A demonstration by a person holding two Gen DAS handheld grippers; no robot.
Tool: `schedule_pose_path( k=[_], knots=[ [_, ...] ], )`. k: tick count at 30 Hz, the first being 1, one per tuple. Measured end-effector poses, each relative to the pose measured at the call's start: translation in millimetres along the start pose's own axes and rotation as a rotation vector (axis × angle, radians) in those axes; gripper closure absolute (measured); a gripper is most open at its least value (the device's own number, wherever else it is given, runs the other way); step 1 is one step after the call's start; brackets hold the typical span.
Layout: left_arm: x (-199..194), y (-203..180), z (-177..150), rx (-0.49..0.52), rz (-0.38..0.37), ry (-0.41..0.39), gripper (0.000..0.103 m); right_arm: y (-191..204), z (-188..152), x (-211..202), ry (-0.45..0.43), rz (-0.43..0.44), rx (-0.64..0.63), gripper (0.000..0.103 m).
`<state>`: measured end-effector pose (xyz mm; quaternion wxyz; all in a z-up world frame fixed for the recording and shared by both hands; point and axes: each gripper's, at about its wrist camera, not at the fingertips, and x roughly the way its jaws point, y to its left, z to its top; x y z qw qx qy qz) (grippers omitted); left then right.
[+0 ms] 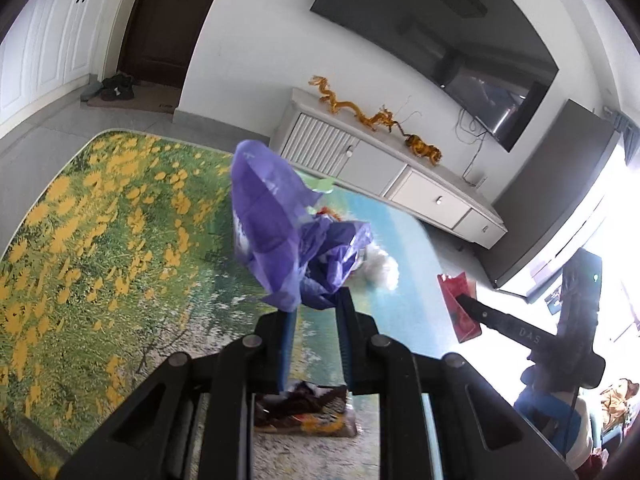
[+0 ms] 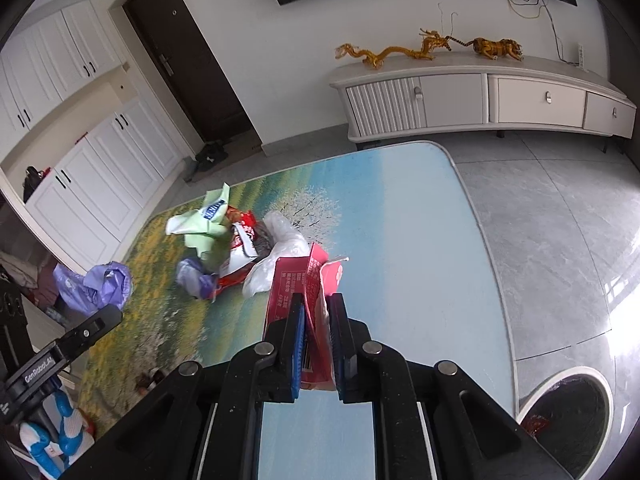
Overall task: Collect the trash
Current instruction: 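Carry both items over the bin and open both tools to drop them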
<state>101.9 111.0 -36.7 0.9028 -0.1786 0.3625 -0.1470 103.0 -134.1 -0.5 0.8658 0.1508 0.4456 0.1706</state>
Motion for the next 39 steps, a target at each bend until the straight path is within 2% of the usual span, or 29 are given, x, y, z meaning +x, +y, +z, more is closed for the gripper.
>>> schedule_pose_path(
  k=[13, 22, 31, 39],
  knots=[
    [-37.2, -62.8, -11.2, 0.089, -0.094, -0.026, 0.085, -19.3, -31.6, -82.0, -0.09, 0.009, 0.064, 0.092],
    [-44.9, -115.1, -25.6, 0.181, -0.148, -0.005, 0.085, -60.7, -52.3, -136.3, -0.173, -0.029, 0.163, 0.092],
    [-24.7, -188.2, -50.8, 0.31, -0.2, 0.077, 0.085, -126.2, -74.5, -179.9, -0.231, -0.102, 0.281, 0.092],
    [16.2, -260.7, -85.8, 0.459, -0.217, 0.187, 0.085, -179.4, -103.1, -188.6, -0.225, -0.146, 0.38, 0.092]
  ],
)
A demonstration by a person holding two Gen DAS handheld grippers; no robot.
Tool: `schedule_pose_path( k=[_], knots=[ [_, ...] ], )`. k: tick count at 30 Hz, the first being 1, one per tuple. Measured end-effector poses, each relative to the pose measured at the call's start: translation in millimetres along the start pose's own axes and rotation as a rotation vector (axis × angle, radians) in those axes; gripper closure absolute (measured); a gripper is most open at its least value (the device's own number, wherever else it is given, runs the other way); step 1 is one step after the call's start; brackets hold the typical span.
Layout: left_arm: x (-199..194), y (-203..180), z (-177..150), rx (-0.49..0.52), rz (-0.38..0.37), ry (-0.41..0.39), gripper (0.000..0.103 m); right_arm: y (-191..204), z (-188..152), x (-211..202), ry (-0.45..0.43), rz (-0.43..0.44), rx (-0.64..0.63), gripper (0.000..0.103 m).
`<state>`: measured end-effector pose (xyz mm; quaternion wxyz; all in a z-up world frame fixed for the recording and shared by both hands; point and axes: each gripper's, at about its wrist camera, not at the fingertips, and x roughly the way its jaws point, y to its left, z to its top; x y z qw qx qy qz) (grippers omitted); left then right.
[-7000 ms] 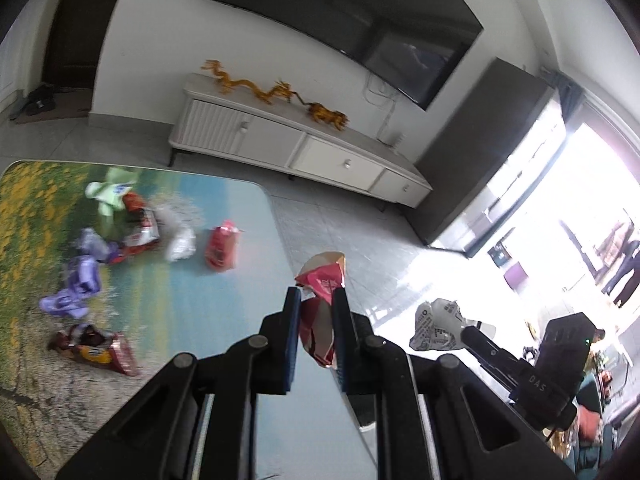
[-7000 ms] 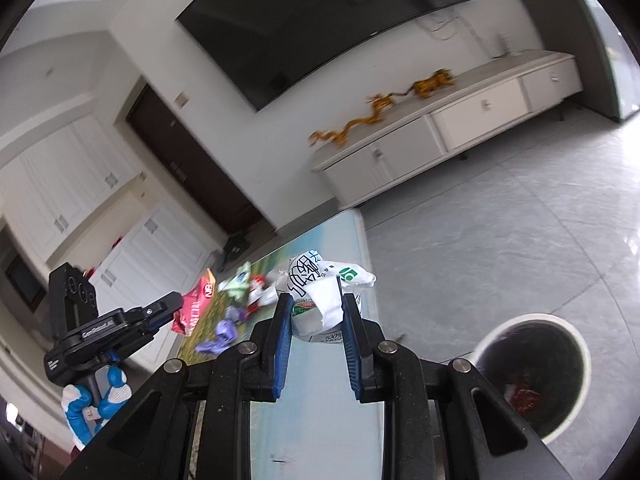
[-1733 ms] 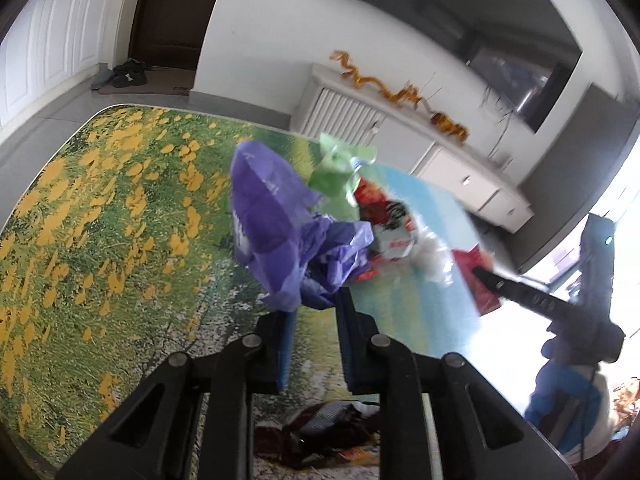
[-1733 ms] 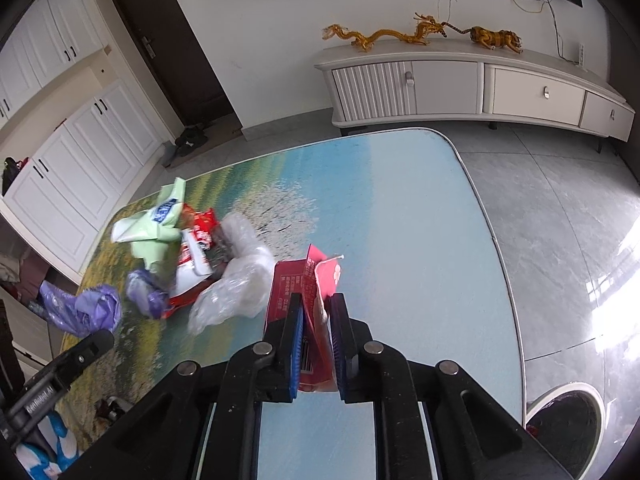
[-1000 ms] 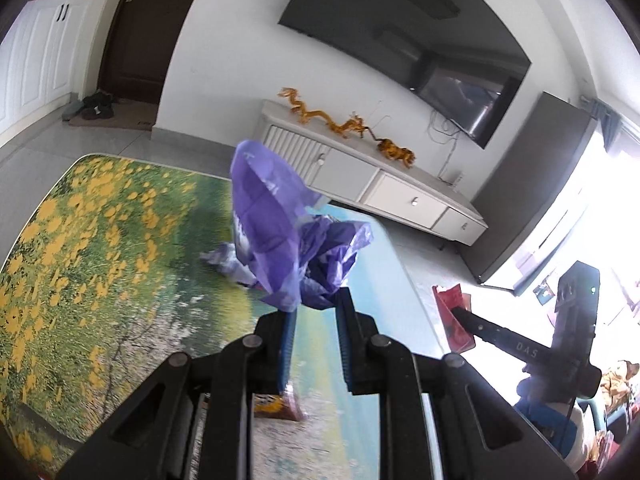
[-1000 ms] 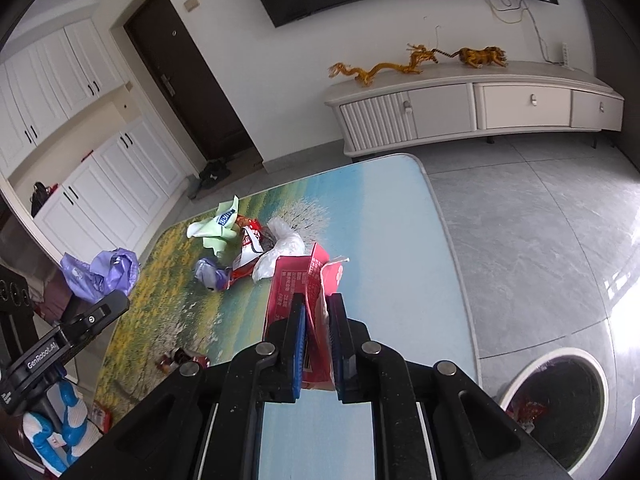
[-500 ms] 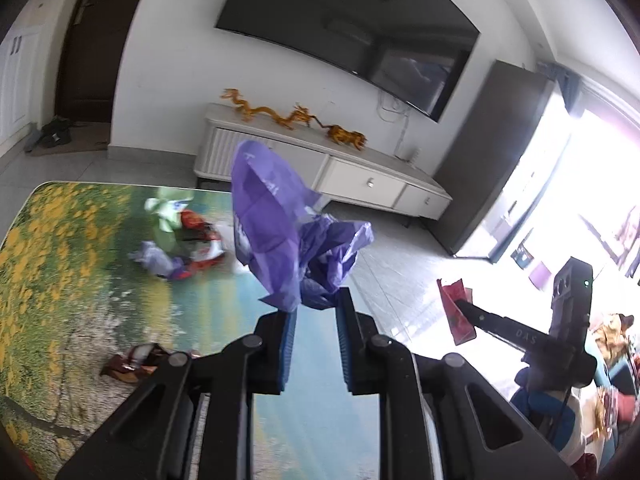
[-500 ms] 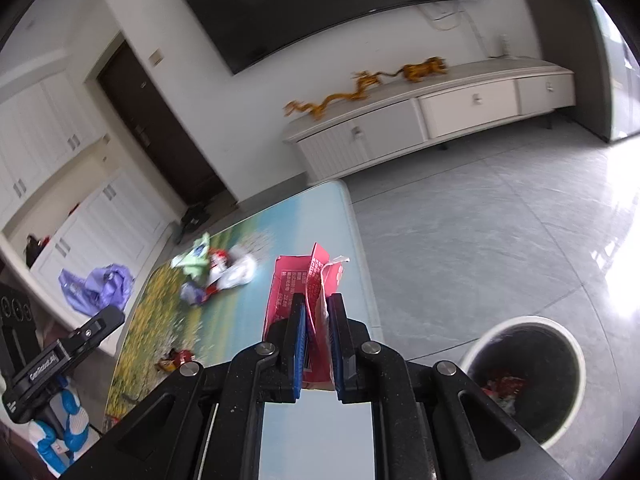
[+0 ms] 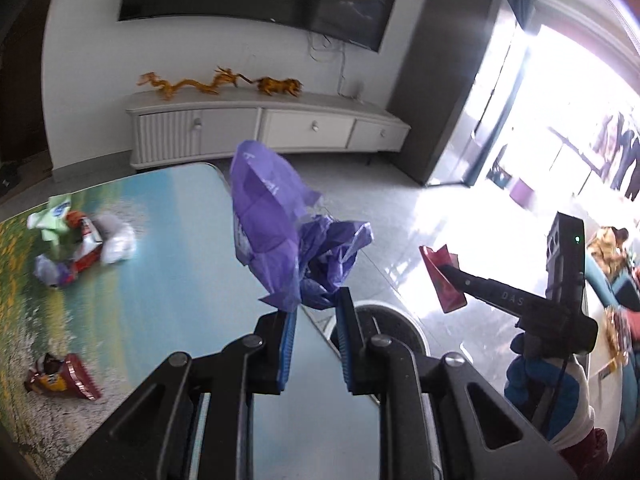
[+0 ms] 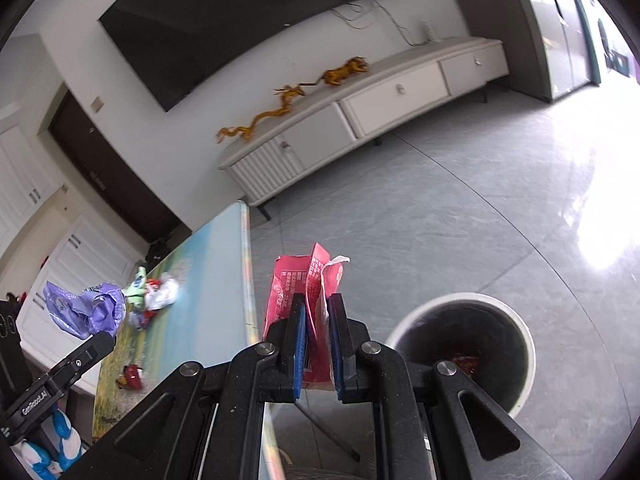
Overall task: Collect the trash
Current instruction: 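Carry both items over the bin and open both tools to drop them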
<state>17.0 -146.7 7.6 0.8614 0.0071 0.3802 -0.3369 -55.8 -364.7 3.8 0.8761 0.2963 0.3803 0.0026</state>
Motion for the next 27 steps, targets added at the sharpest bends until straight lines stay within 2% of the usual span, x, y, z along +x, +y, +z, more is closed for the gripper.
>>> schedule_pose_path(
  k=[8, 18, 23, 27],
  knots=[
    [72.6, -49.4, 1.7, 0.082, -0.022, 0.136, 0.084, -57.2, -9.9, 9.3, 0.019, -0.039, 0.098, 0.092],
    [173.2, -93.0, -7.8, 0.135, -0.046, 0.316, 0.083, -116.8, -20.9, 41.8, 0.094, -0.091, 0.184, 0.091],
    [202.2, -103.9, -8.8, 0.122, -0.068, 0.367, 0.083, -139.3, -27.4, 53.8, 0.122, -0.098, 0.23, 0.089],
    [220.1, -109.2, -8.0, 0.104, -0.094, 0.401, 0.081, -153.1, -32.1, 58.1, 0.136, -0.11, 0.258, 0.083]
  ],
)
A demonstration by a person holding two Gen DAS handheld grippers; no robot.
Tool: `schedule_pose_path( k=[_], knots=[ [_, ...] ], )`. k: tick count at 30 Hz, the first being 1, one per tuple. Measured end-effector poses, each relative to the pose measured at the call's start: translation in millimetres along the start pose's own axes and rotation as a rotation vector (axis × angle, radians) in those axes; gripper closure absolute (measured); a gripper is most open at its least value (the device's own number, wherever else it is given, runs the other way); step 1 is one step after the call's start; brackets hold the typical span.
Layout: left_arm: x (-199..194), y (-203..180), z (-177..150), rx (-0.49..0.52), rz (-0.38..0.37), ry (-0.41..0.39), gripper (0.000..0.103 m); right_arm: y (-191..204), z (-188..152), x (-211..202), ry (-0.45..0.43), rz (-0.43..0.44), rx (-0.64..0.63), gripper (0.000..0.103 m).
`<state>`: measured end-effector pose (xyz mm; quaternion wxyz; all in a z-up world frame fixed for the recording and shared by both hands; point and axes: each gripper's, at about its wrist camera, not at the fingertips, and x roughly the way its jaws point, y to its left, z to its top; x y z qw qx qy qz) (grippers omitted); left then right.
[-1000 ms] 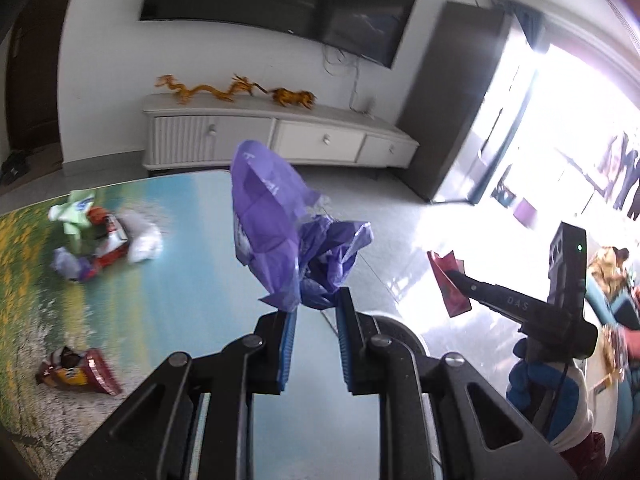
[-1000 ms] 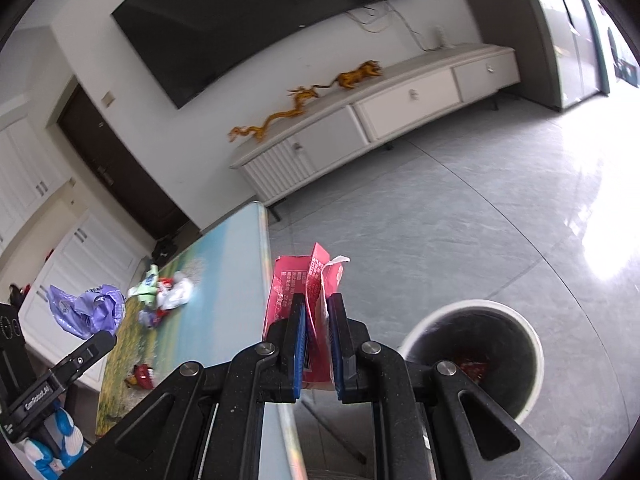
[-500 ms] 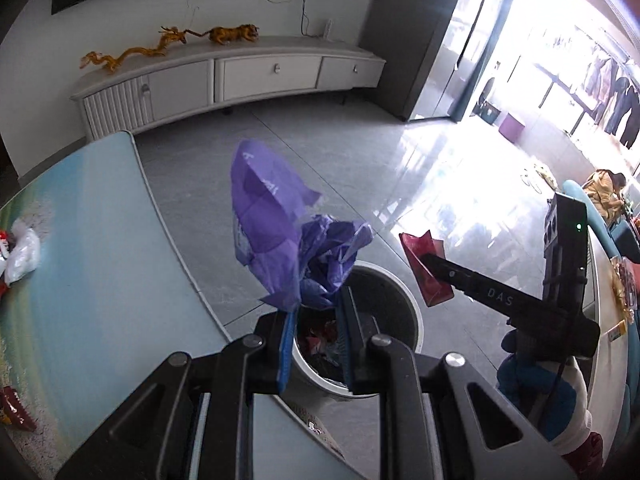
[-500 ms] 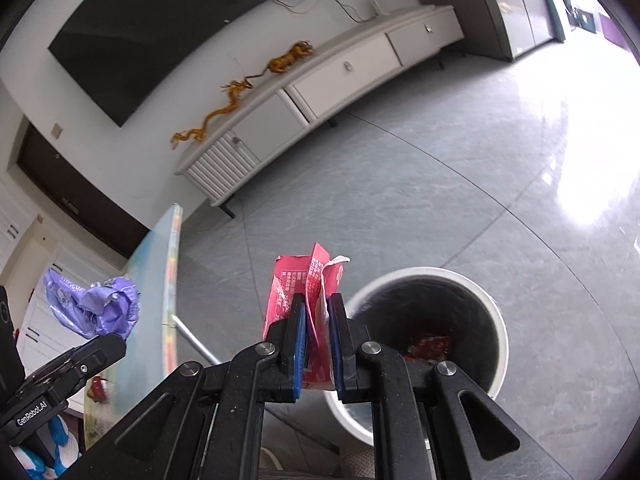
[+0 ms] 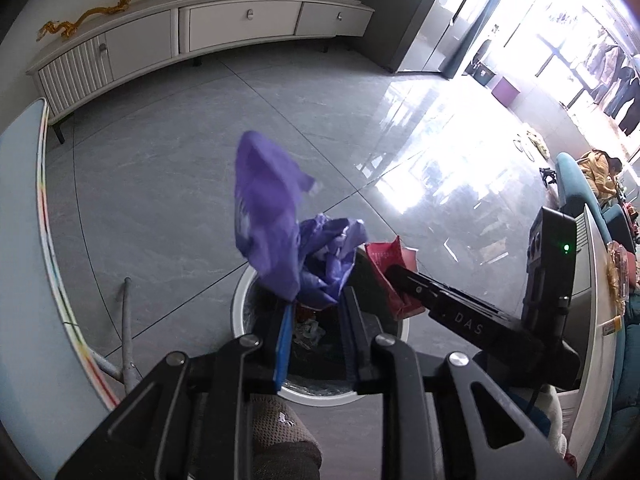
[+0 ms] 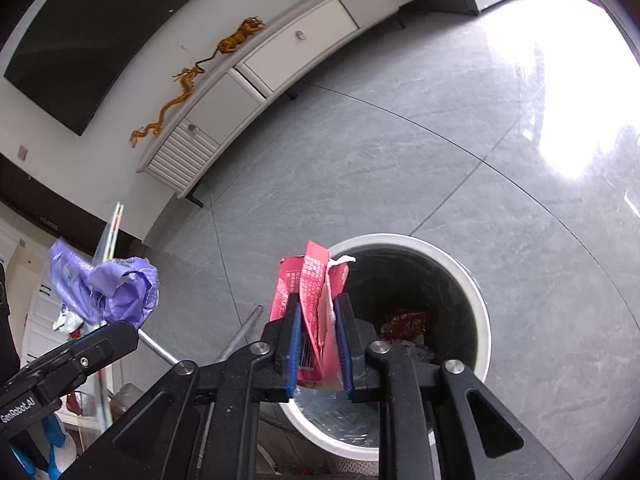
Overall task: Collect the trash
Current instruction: 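Carry both items over the bin and open both tools to drop them, then move both open tools back over the trash on the table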
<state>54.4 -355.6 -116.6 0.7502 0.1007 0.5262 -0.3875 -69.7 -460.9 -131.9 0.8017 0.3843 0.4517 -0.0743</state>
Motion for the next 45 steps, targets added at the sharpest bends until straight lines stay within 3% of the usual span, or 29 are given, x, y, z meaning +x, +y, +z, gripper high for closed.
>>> schedule_pose_path(
  k=[5, 11, 18, 22, 26, 35, 45],
  knots=[
    [10.0, -2.7, 4.8, -0.018, -0.031, 0.015, 0.061, -9.7, -3.0, 0.4, 0.006, -0.014, 0.029, 0.071],
    [-5.3, -1.4, -1.8, -0.026, -0.036, -0.012, 0.06, -13.0, -2.9, -2.6, 0.007, -0.022, 0.035, 0.068],
    [-54.6, 6.6, -3.2, -0.041, 0.038, -0.136, 0.059, 5.2, -0.6, -23.4, -0.026, -0.005, -0.01, 0.068],
    [-82.0, 12.7, -10.3, -0.04, 0.089, -0.203, 0.048, 17.9, 0.5, -37.6, -0.05, 0.004, -0.028, 0.066],
    [-111.1, 21.5, -24.6, -0.046, 0.125, -0.263, 0.046, 37.1, 1.8, -53.5, -0.076, 0.016, -0.057, 0.065],
    [-173.4, 58.1, -59.9, -0.109, 0.195, -0.36, 0.039, 89.5, -0.7, -81.7, -0.125, 0.054, -0.14, 0.06],
    [-223.7, 135.6, -119.4, -0.271, 0.246, -0.415, 0.038, 153.4, -13.8, -97.8, -0.148, 0.093, -0.238, 0.058]
  ],
)
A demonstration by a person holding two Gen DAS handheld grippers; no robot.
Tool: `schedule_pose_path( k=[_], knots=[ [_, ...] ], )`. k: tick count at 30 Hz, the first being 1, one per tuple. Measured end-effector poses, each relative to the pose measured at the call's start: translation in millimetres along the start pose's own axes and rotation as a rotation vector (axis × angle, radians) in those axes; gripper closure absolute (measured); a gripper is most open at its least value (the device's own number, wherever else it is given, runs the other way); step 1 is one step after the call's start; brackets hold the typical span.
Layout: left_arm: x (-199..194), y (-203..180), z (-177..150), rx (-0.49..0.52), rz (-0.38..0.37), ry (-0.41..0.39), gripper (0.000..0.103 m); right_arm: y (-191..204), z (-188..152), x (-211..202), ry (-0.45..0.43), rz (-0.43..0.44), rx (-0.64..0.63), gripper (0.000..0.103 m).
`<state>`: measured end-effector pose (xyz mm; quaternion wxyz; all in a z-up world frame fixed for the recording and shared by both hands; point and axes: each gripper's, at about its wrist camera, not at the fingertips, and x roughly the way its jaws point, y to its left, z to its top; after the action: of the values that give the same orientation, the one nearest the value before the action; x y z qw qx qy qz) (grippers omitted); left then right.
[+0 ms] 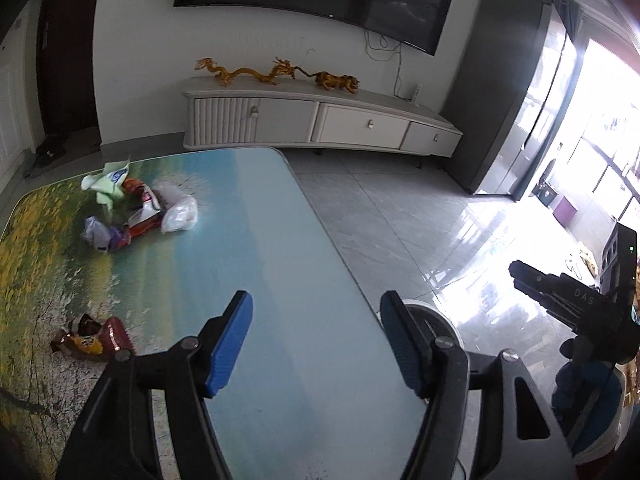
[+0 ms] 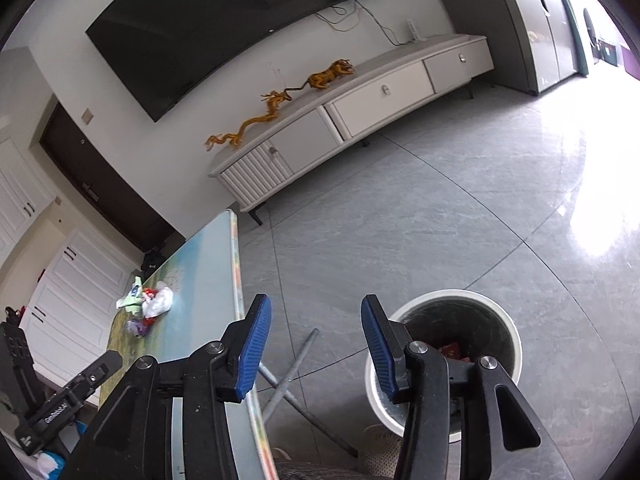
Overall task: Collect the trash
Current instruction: 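Move both open tools back over the trash on the table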
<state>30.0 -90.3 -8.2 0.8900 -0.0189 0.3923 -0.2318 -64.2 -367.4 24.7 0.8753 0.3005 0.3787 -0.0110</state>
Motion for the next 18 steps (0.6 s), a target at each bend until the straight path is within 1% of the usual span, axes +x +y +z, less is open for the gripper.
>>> schedule_pose_path(
  k=[5, 10, 11, 13, 18],
  knots=[
    [-22.9, 41.4, -6.2, -0.068, 0.025, -0.031, 0.038, 34.6, -1.4, 0.0, 0.003, 0.017, -0.06, 0.056],
    [-40.3, 68.2, -16.2, -0.129, 0.045, -0.048, 0.038, 70.8, -2.7, 1.3, 0.006, 0.039, -0.119, 0.055],
    [-42.0, 72.9, -18.2, -0.141, 0.047, -0.048, 0.037, 75.0, -2.5, 1.5, 0.006, 0.043, -0.127, 0.055],
    [-43.7, 84.1, -22.8, -0.17, 0.053, -0.046, 0.031, 89.6, -2.6, 1.2, 0.006, 0.058, -0.151, 0.054],
    [-44.4, 108.2, -37.4, -0.24, 0.082, -0.028, 0.029, 120.0, -1.4, 0.9, 0.003, 0.099, -0.204, 0.053]
  ],
)
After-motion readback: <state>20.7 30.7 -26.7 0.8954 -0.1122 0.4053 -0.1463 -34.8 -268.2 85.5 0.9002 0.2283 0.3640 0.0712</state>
